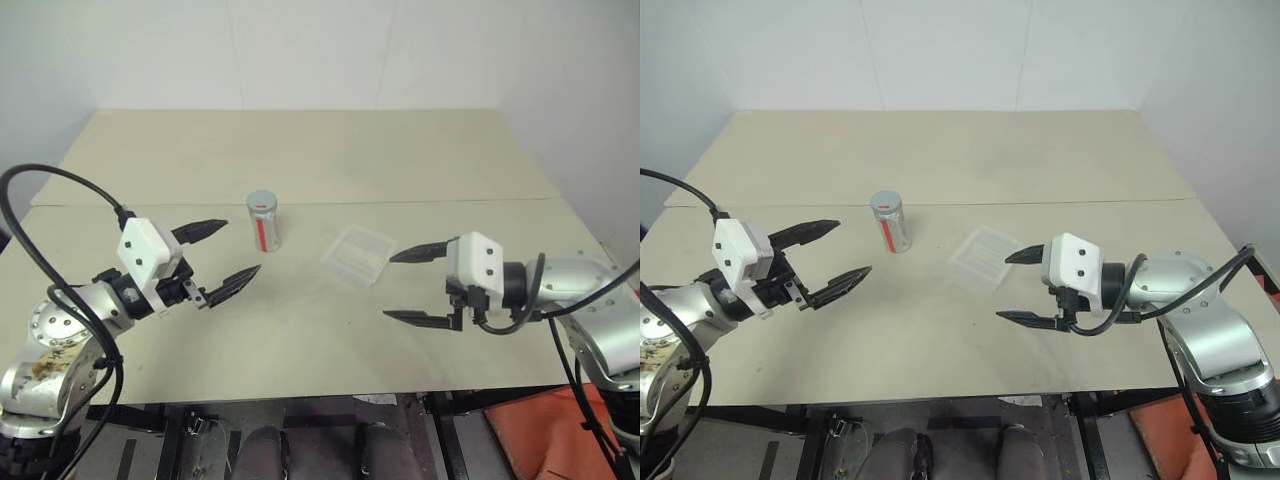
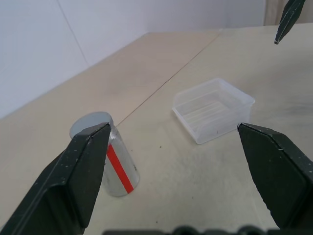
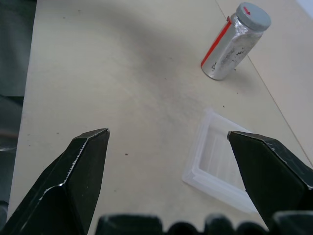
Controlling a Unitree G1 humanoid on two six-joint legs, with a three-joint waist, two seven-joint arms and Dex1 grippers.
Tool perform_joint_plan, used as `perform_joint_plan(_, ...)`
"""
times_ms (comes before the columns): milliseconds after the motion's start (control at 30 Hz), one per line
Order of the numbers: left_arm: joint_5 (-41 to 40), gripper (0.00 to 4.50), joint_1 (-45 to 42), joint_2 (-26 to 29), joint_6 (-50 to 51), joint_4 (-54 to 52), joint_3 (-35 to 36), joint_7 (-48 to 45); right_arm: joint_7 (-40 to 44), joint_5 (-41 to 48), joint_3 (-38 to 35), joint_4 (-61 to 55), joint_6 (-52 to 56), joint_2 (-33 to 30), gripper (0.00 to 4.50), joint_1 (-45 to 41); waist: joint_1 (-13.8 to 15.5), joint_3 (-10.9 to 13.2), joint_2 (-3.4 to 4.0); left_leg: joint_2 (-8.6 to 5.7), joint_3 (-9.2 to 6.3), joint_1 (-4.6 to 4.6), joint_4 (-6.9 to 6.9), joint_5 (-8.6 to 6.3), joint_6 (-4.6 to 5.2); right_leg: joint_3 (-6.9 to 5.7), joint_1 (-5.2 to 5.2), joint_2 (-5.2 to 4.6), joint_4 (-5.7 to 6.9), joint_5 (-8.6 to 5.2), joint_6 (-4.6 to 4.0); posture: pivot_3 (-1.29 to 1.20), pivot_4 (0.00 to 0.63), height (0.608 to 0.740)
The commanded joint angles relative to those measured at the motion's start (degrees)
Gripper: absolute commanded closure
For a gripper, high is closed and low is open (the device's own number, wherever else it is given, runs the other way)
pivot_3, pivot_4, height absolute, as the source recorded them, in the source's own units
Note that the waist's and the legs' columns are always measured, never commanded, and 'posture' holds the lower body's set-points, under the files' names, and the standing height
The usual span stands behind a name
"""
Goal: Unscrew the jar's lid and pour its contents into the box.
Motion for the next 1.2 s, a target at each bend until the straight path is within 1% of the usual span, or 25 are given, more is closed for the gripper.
perform_joint_plan(33, -0.2, 0.0, 0.0, 0.2, -1.1, -2.2, 1.4, 0.4, -0.4, 1.2, -3.1, -1.8, -0.2, -0.6, 0.02, 0.2, 0.1, 0.0, 0.0, 0.0, 0.0, 0.0, 0.0, 0.0, 0.0, 0.0, 0.0, 0.0, 0.0, 0.0, 0.0, 0.0, 0.15, 0.74)
perform_joint_plan(267, -0.5, 0.0, -0.6, 1.0, -0.9, -1.8, 0.8, -1.2, -0.1, 1.5, -5.4, 0.0, -0.6, -1.7, 0.02, 0.7, 0.1, 0.0, 0.0, 0.0, 0.01, 0.0, 0.0, -0.01, 0.01, 0.0, 0.0, 0.0, -0.01, 0.0, 0.0, 0.0, 0.15, 0.74)
perform_joint_plan(367, 1.5, 0.0, -2.0, 0.3, 0.4, -0.7, 0.2, 2.0, -0.8, 1.8, -5.7, 1.2, -0.7, -0.8, 0.02, 0.0, 0.1, 0.0, 0.0, -0.01, 0.0, 0.02, 0.0, -0.01, 0.01, 0.0, 0.02, 0.0, -0.01, 0.0, 0.0, 0.0, 0.15, 0.74)
perform_joint_plan(467, 7.7, 0.0, -5.2, -3.1, 5.3, 0.8, -3.7, 12.5, -1.7, 0.4, -5.5, 2.4, -1.4, -0.8, 0.02, -0.3, 0.1, 0.0, 0.0, -0.02, 0.0, 0.04, 0.0, -0.01, 0.02, 0.01, 0.06, 0.0, -0.02, 0.0, 0.0, 0.0, 0.15, 0.74)
perform_joint_plan(533, 13.2, 0.0, -6.8, -7.1, 7.8, 2.0, -8.1, 19.8, -2.2, -1.0, -5.2, 3.6, -2.1, -1.0, 0.02, -1.0, 0.4, 0.0, 0.0, -0.05, -0.03, 0.05, 0.01, -0.01, 0.02, 0.0, 0.12, 0.0, -0.03, 0.01, 0.01, 0.0, 0.15, 0.74)
perform_joint_plan(567, 14.6, 0.0, -6.9, -8.6, 8.1, 2.2, -9.6, 21.4, -2.4, -1.6, -5.0, 4.2, -2.4, -1.0, 0.02, -1.5, 0.3, 0.0, -0.01, -0.07, -0.03, 0.06, 0.02, -0.01, 0.03, 0.0, 0.15, 0.0, -0.05, 0.02, 0.03, 0.0, 0.15, 0.74)
perform_joint_plan(667, 16.2, 0.0, -6.3, -15.0, 11.0, 1.0, -11.7, 27.3, -2.4, -3.0, -4.4, 4.8, -3.3, -1.1, 0.02, -2.3, 0.1, 0.0, -0.03, -0.07, -0.01, 0.0, 0.03, -0.01, 0.03, 0.02, 0.09, 0.0, -0.07, 0.04, 0.06, 0.0, 0.15, 0.74)
perform_joint_plan(767, 19.7, 0.0, -5.4, -21.3, 11.9, 1.1, -14.6, 33.5, -2.3, -3.6, -4.1, 4.2, -3.7, -0.9, 0.02, -2.4, 0.0, 0.0, -0.03, -0.05, -0.02, 0.0, 0.01, 0.0, 0.01, 0.02, 0.05, 0.0, -0.04, 0.04, 0.06, 0.0, 0.15, 0.74)
perform_joint_plan(967, 23.2, 0.0, -7.8, -29.0, 10.3, 6.0, -15.1, 40.2, -1.8, -4.5, -4.8, 4.3, -4.6, -1.8, 0.02, -2.4, 0.1, 0.0, -0.03, -0.05, -0.06, 0.06, 0.01, -0.01, 0.03, 0.01, 0.11, 0.0, -0.02, 0.05, 0.04, 0.0, 0.15, 0.74)
perform_joint_plan(1100, 24.6, 0.0, -9.6, -31.1, 6.1, 10.5, -14.9, 40.9, -1.6, -4.2, -5.3, 3.6, -4.8, -2.0, 0.02, -2.2, 0.1, 0.0, -0.03, -0.06, -0.06, 0.02, 0.02, -0.02, 0.05, 0.01, 0.09, 0.0, -0.06, 0.05, 0.04, 0.0, 0.15, 0.74)
perform_joint_plan(1200, 23.9, 0.0, -11.7, -31.9, 2.1, 15.7, -14.9, 39.0, -1.2, -3.9, -5.5, 2.9, -4.8, -2.3, 0.02, -1.8, 0.2, 0.0, -0.03, -0.06, -0.06, 0.03, 0.03, -0.02, 0.05, 0.0, 0.1, 0.0, -0.04, 0.06, 0.03, 0.0, 0.15, 0.74)
